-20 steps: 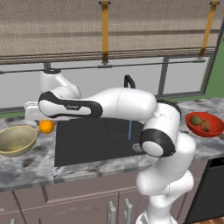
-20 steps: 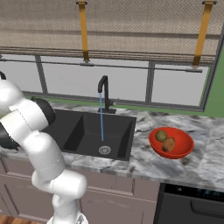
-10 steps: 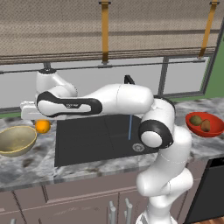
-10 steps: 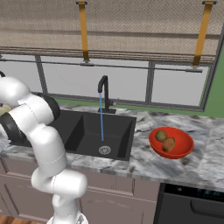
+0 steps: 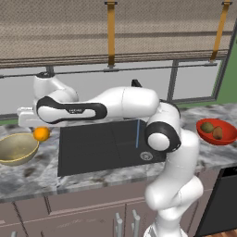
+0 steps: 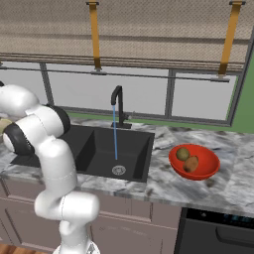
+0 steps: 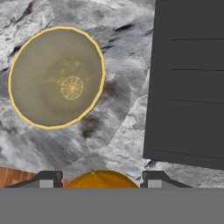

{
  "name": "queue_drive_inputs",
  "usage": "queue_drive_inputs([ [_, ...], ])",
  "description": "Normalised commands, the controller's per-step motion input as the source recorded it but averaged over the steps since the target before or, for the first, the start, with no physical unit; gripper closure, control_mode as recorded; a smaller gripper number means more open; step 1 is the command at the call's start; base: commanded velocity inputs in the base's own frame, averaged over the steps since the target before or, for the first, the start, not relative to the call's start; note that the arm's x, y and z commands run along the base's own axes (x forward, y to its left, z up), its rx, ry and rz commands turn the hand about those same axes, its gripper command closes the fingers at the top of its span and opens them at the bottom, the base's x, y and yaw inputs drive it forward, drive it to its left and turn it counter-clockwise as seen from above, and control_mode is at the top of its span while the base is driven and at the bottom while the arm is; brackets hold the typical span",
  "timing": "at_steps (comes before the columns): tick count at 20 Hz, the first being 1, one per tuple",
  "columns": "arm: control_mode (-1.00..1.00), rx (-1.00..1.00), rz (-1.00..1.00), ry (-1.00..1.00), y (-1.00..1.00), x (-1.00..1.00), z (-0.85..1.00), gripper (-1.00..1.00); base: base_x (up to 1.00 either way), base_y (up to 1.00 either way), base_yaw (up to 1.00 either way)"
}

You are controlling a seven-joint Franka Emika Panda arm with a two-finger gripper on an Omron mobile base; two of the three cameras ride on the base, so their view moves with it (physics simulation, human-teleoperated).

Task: Pick the potatos from the sink and place them in one bowl. Place the orange in the other bowl. Then turn off the sink faucet.

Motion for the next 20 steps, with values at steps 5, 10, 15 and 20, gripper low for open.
queue_drive_inputs([
  [5, -1.00, 0.00, 0.00, 0.00, 0.11, 0.06, -0.14, 1.00, 0.00, 0.00, 0.00],
  [10, -1.00, 0.00, 0.00, 0.00, 0.10, 0.12, -0.15, 1.00, 0.00, 0.00, 0.00],
  [15, -1.00, 0.00, 0.00, 0.00, 0.16, 0.15, -0.09, 1.00, 0.00, 0.00, 0.00],
  [20, -1.00, 0.00, 0.00, 0.00, 0.18, 0.11, -0.10, 1.00, 0.00, 0.00, 0.00],
])
